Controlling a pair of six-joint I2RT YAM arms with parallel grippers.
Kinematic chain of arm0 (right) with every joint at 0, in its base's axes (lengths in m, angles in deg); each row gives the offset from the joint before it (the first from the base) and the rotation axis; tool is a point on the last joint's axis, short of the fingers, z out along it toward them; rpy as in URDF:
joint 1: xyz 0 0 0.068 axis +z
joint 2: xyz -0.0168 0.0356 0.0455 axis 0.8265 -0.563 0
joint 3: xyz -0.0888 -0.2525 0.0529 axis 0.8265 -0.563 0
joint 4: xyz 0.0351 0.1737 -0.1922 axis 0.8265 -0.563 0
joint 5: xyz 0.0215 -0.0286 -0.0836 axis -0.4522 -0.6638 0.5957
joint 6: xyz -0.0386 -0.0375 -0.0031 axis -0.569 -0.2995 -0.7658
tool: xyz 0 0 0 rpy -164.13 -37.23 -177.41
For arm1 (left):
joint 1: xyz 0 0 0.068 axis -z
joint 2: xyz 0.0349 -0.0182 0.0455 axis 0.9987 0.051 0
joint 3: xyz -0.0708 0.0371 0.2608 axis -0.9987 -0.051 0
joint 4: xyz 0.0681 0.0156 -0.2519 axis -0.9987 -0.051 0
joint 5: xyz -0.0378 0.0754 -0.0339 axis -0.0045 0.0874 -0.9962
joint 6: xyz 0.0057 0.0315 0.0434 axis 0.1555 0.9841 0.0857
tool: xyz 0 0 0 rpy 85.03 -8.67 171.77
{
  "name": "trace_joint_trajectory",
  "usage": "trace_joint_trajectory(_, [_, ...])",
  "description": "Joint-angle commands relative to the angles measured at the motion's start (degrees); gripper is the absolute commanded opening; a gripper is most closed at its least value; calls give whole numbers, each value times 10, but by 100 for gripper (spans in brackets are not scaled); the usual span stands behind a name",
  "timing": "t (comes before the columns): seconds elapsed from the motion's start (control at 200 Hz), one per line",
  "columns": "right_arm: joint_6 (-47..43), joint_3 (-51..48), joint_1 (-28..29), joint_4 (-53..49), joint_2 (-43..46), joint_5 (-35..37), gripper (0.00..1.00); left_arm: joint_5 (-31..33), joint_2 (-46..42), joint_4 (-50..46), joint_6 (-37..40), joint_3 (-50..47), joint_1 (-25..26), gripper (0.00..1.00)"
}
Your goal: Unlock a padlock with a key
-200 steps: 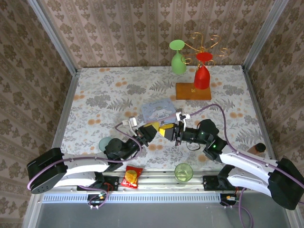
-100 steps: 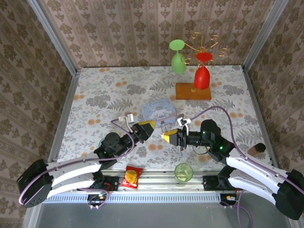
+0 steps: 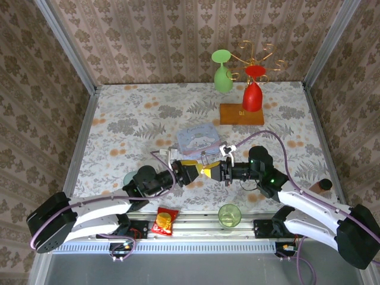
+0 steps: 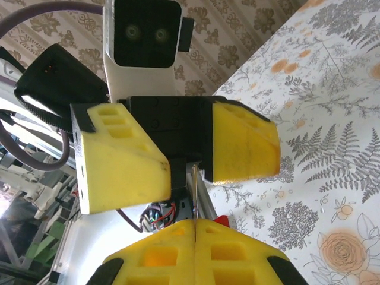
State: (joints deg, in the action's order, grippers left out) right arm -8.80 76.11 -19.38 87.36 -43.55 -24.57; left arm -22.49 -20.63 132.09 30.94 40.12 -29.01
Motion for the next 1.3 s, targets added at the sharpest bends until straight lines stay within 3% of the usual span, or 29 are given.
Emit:
trace_joint_trajectory(0.0, [8,13,-2,24,3,-20,0,-10,15,90,-10,-12,-7,60])
trace_joint_trajectory(0.23, [12,9,-2,29,1,-20,0,-46,66,134,-30,4,-6,36])
trace_joint_trajectory(0.43, [8,8,-3,18,1,-16,0,-33,84,160,-40,-2,-2,18])
trace_joint_trajectory(0.55, [4,11,-4,9,2,-4,0,-35,85,160,-39,2,-2,0])
trace_joint_trajectory(0.62, [4,11,-4,8,3,13,3,-36,87,160,-40,4,-2,0])
trace_joint_trajectory(0.65, [5,11,-4,9,3,21,12,-35,87,161,-41,5,-2,0])
trace_joint_trajectory(0.695, [10,9,-4,13,4,34,49,-31,86,162,-43,5,-2,0])
trace_joint_trajectory(0.72, [14,5,-4,20,5,39,61,-28,86,163,-44,5,-2,0])
trace_joint_trajectory(0.84, [43,-15,-4,85,7,42,73,-14,77,164,-41,10,-1,0])
trace_joint_trajectory(0.975, [107,-32,0,214,-22,37,73,5,66,159,-26,25,7,0])
trace_joint_trajectory(1.115, [115,-25,13,243,-40,30,66,31,62,186,-21,28,11,0])
trace_joint_trajectory(1.21, [123,-25,18,260,-46,26,60,43,60,194,-22,28,11,0])
trace_joint_trajectory(1.295, [127,-30,20,271,-45,28,47,42,62,193,-23,31,12,0])
